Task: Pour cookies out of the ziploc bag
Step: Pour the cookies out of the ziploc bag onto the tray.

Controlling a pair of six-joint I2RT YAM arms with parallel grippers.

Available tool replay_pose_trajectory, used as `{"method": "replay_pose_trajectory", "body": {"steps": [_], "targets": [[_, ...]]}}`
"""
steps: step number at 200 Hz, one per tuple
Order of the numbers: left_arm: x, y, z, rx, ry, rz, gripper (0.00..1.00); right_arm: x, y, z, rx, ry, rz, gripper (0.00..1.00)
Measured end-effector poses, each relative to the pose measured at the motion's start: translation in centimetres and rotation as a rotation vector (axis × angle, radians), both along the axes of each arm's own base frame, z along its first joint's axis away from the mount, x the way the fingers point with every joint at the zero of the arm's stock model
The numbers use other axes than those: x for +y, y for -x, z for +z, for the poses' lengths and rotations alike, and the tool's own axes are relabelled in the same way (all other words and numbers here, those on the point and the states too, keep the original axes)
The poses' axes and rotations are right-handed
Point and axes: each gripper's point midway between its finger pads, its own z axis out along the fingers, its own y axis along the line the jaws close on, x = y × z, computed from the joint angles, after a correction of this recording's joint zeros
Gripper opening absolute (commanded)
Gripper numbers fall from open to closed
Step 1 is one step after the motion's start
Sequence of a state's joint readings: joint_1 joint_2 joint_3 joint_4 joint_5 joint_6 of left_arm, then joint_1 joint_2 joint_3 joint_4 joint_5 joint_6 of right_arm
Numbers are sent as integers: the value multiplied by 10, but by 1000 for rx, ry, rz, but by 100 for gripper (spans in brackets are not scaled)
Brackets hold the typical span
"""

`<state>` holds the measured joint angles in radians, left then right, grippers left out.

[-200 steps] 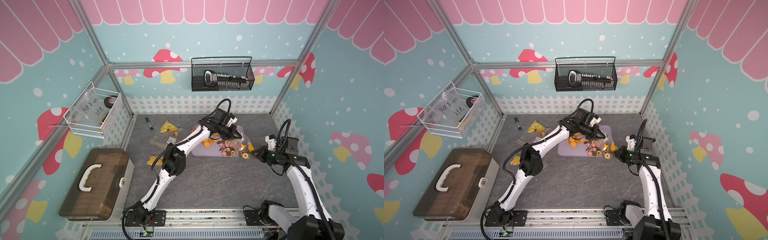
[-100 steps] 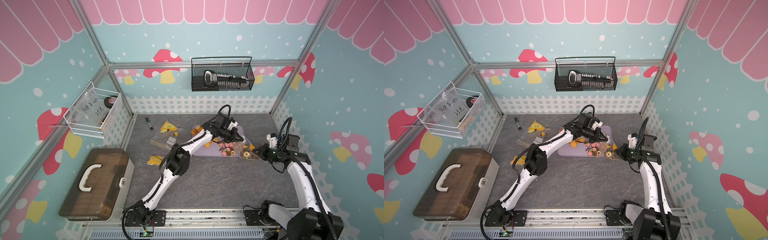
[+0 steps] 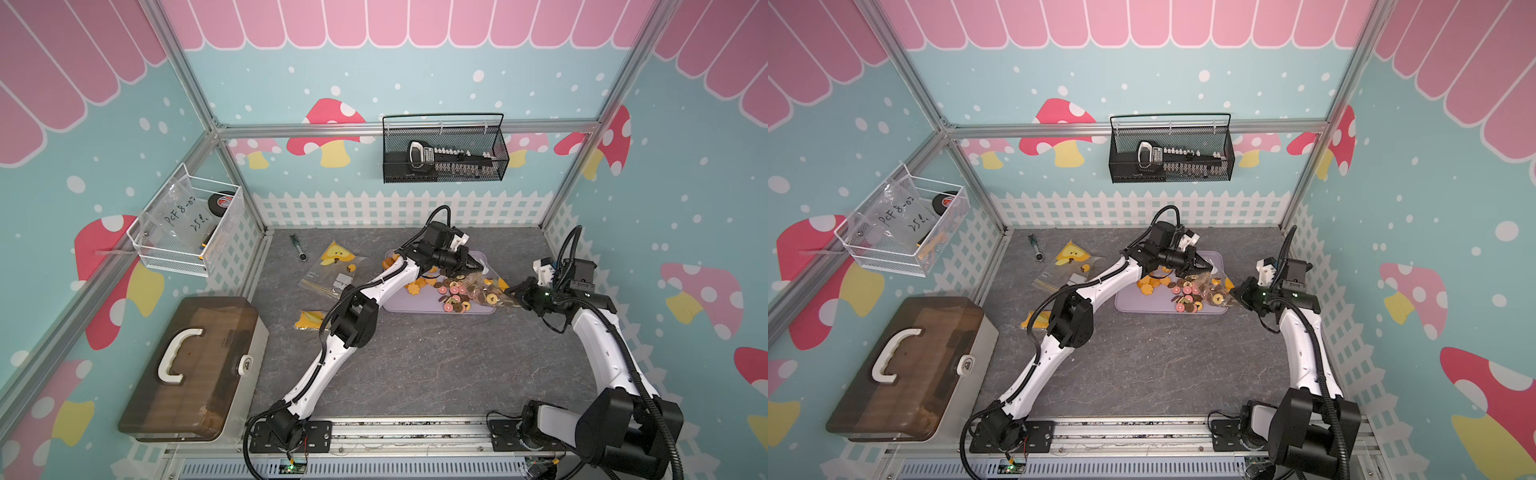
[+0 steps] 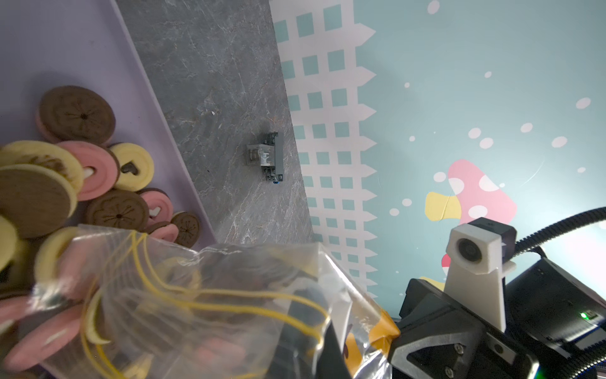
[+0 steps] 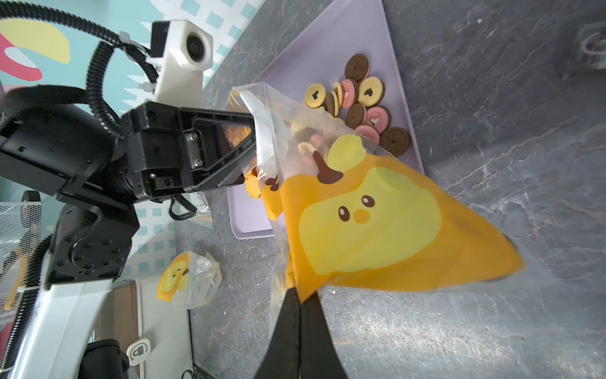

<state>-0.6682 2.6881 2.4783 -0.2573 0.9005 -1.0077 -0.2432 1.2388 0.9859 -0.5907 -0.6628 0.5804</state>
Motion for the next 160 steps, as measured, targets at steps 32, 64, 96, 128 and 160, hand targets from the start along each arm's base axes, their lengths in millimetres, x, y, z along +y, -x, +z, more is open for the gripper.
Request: {"method": "replay_pose_trajectory", "body": {"steps": [32,64,96,128,160], "targets": [[0,-3,-8,21,9,6,0,-3,-13,16,-36,8,-2,0],[1,-5,-12,27,19,9,0,-4,-25,34,-76,13,-2,0],[6,-9,-20,47,16,21,0,3,-29,33,-68,13,16,0],[11,-15,-23,46,24,32,0,10,-31,26,-48,9,31,0],[14,-17,-28,62,23,39,0,13,-37,33,-66,10,37,0]]}}
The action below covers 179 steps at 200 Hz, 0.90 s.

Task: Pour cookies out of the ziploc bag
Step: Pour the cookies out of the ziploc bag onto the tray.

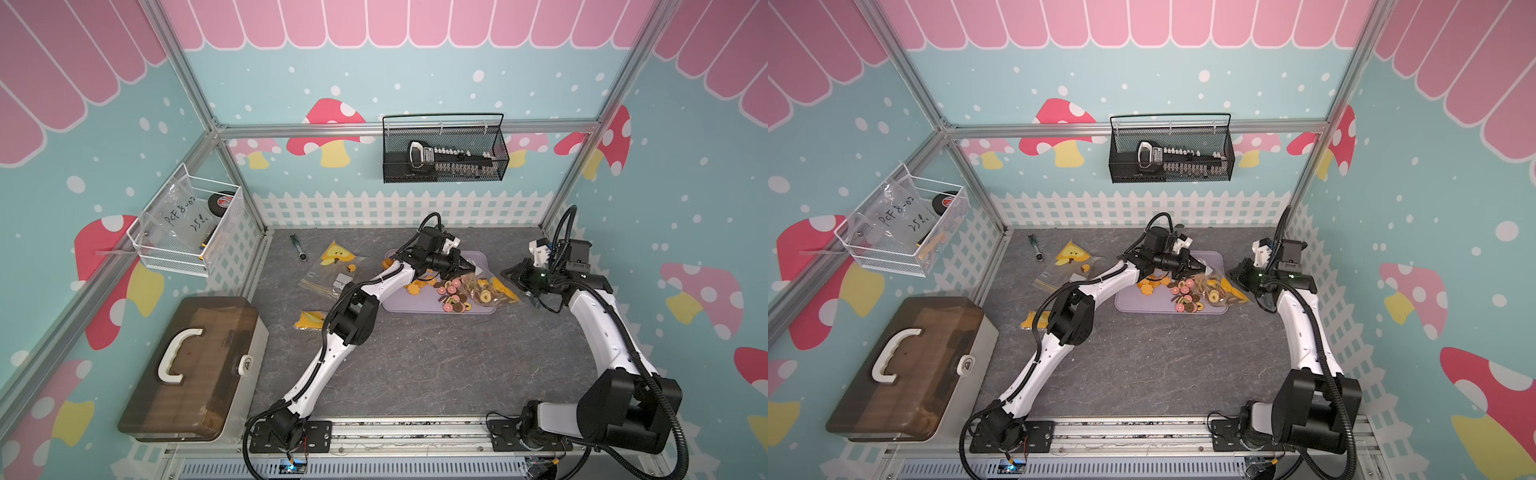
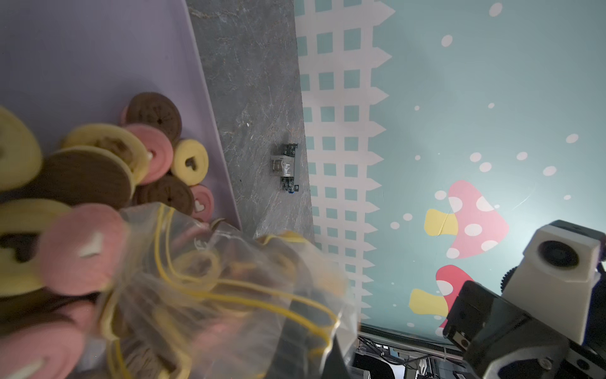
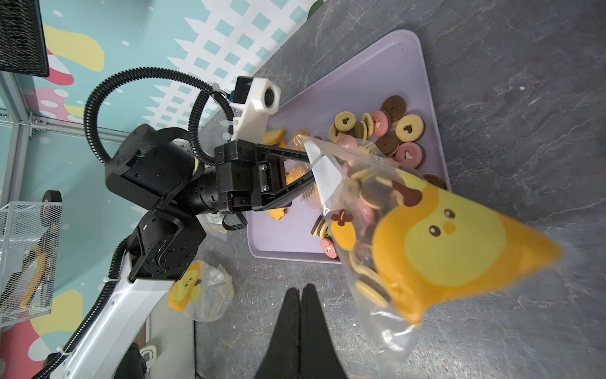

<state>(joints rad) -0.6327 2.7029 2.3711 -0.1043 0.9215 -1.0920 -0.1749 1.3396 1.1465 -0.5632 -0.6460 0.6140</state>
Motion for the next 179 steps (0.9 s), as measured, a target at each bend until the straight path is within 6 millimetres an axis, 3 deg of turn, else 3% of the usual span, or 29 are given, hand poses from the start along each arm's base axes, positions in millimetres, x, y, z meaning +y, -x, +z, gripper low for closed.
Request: {"method": "replay_pose_trajectory", "body": {"steps": [54,65,88,114,124,143,179], "targets": [[3,-3,-4,2,2,6,0,2,-8,3,-21,13,7,0],[3,-3,-4,2,2,6,1,0,-6,-1,-18,28,9,10],[3,-2,-4,4,4,3,19,-1,5,-22,19,68,24,34],[5,-1,-8,6,-1,1,38,0,34,-55,115,137,46,58],[6,0,-11,4,-7,-1,45,3,45,-62,139,175,62,72],[8,2,-14,9,-15,-2,58,9,61,-63,139,260,105,80],[13,7,-3,-8,-26,2,97,14,76,-65,137,413,158,82]]}}
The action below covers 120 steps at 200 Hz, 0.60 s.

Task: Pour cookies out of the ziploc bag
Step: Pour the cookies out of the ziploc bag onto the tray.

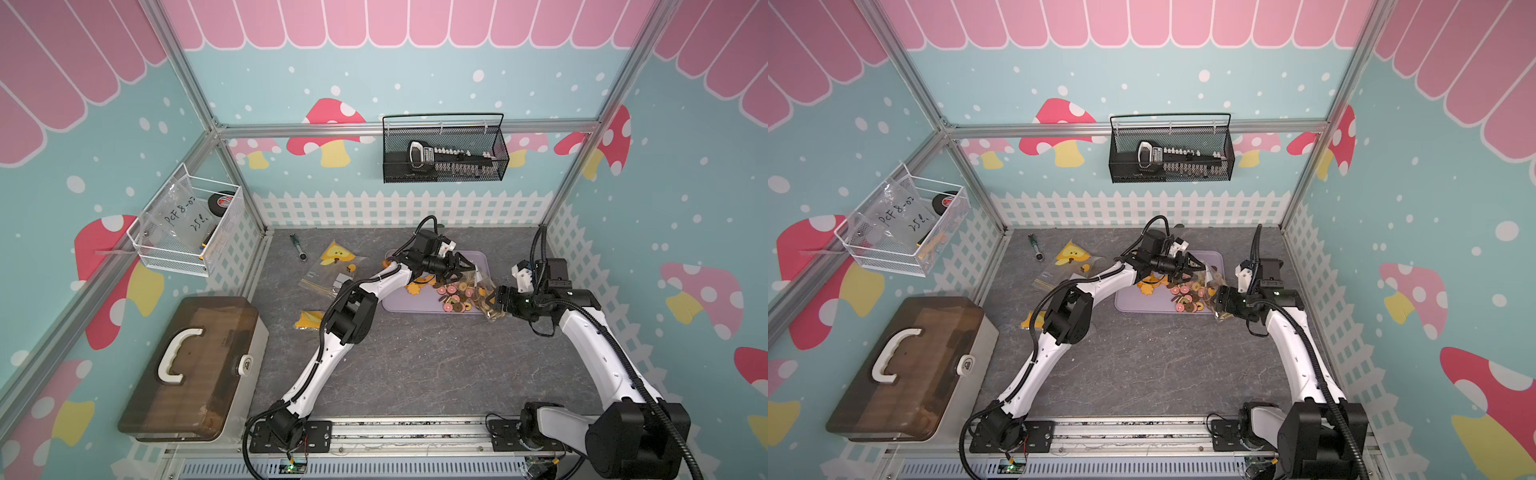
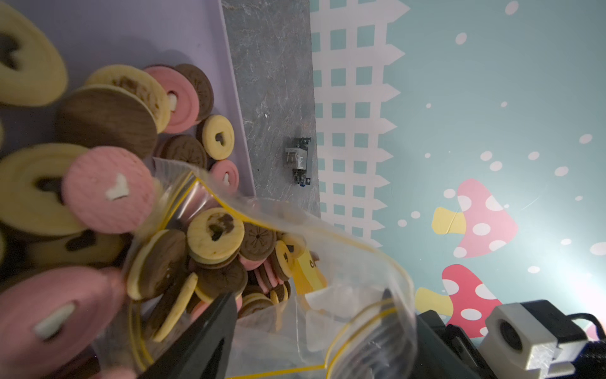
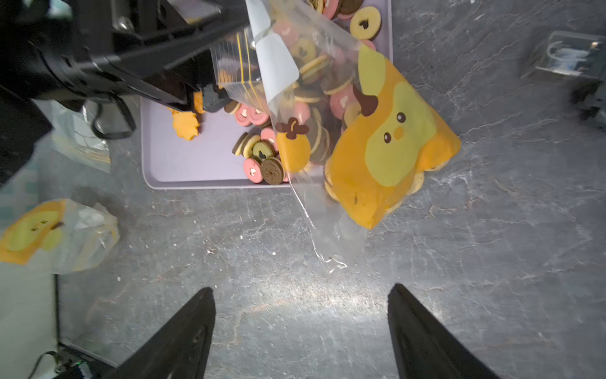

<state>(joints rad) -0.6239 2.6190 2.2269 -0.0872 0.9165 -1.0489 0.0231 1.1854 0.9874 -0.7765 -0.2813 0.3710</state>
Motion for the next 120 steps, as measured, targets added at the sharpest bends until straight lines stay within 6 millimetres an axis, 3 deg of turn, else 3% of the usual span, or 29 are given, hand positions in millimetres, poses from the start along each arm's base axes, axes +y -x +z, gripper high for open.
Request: {"method": "replay_pose_trajectory", "body": {"steps": [17,55,74,99,120], "targets": [[3,3,19,-20,7,5,100,4,6,-6,14,81,35,82],[12,11,83,-114,46,18,100,6,16,-19,31,259,97,82],[22,16,108,-153,52,33,100,5,19,-27,42,326,119,89],[40,22,124,-170,40,59,100,14,19,-43,76,410,179,89],[58,25,125,-168,17,86,100,18,19,-60,126,462,213,89]]}}
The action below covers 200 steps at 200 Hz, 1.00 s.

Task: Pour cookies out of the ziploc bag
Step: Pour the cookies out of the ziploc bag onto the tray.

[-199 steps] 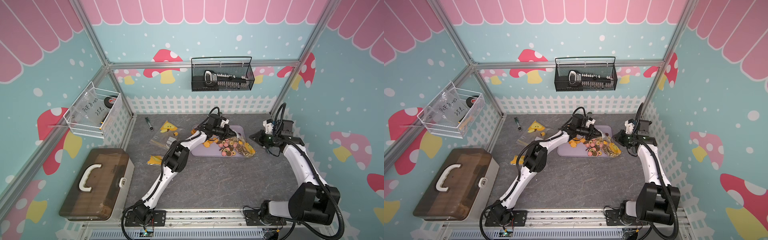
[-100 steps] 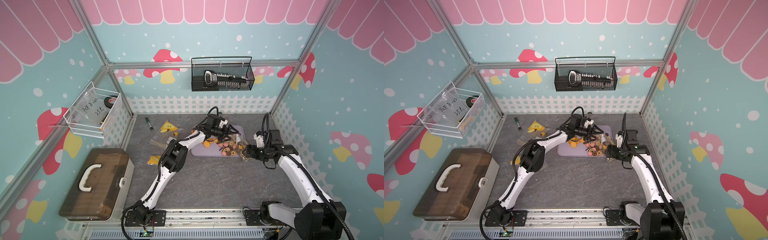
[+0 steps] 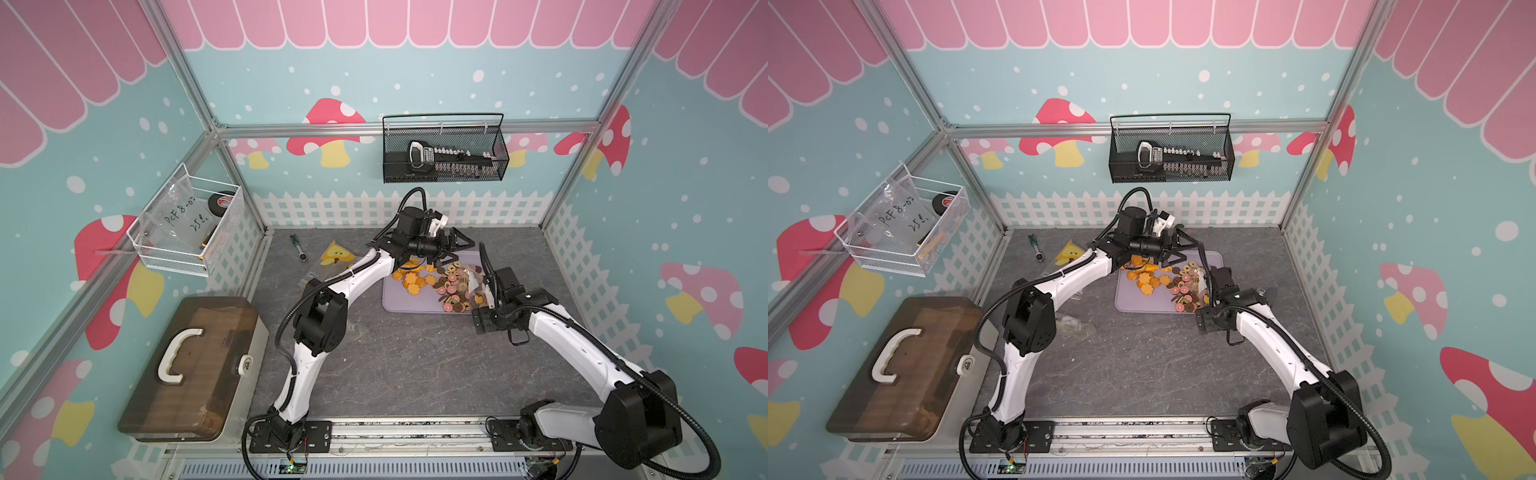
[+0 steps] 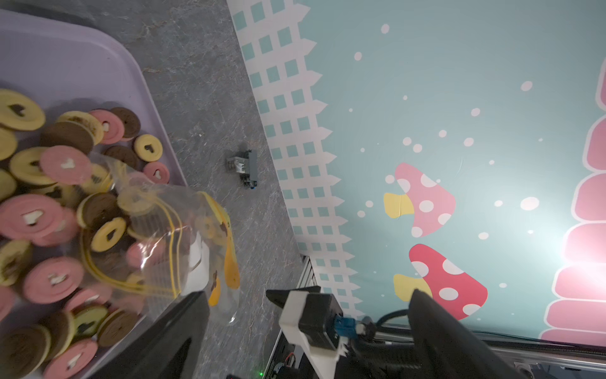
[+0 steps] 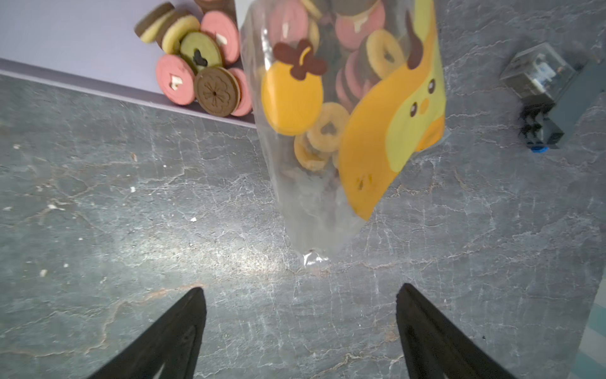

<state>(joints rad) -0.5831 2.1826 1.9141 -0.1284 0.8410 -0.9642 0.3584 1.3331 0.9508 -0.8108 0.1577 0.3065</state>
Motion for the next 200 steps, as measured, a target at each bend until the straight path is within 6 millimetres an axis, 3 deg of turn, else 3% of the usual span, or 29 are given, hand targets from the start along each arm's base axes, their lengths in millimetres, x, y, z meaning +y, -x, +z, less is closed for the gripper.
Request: {"method": "replay_pose_trajectory", "body": {"steps": [49,91,124,157,169,200], "targets": [[43,5,-8,26,-48,63,100,-4,-1,-20,36,65,3,82],[65,13,-7,23,-64,85,100,-8,-6,-39,68,115,1,57],[82,24,-11,26,-84,94,100,-10,-8,-39,56,129,3,30],[105,28,-19,34,-114,117,100,-11,-11,-39,54,144,7,14],[112,29,-23,37,-123,125,100,-11,-13,-38,54,149,11,0],[118,32,-39,52,-151,126,100,-11,-17,-35,50,157,21,0]]}}
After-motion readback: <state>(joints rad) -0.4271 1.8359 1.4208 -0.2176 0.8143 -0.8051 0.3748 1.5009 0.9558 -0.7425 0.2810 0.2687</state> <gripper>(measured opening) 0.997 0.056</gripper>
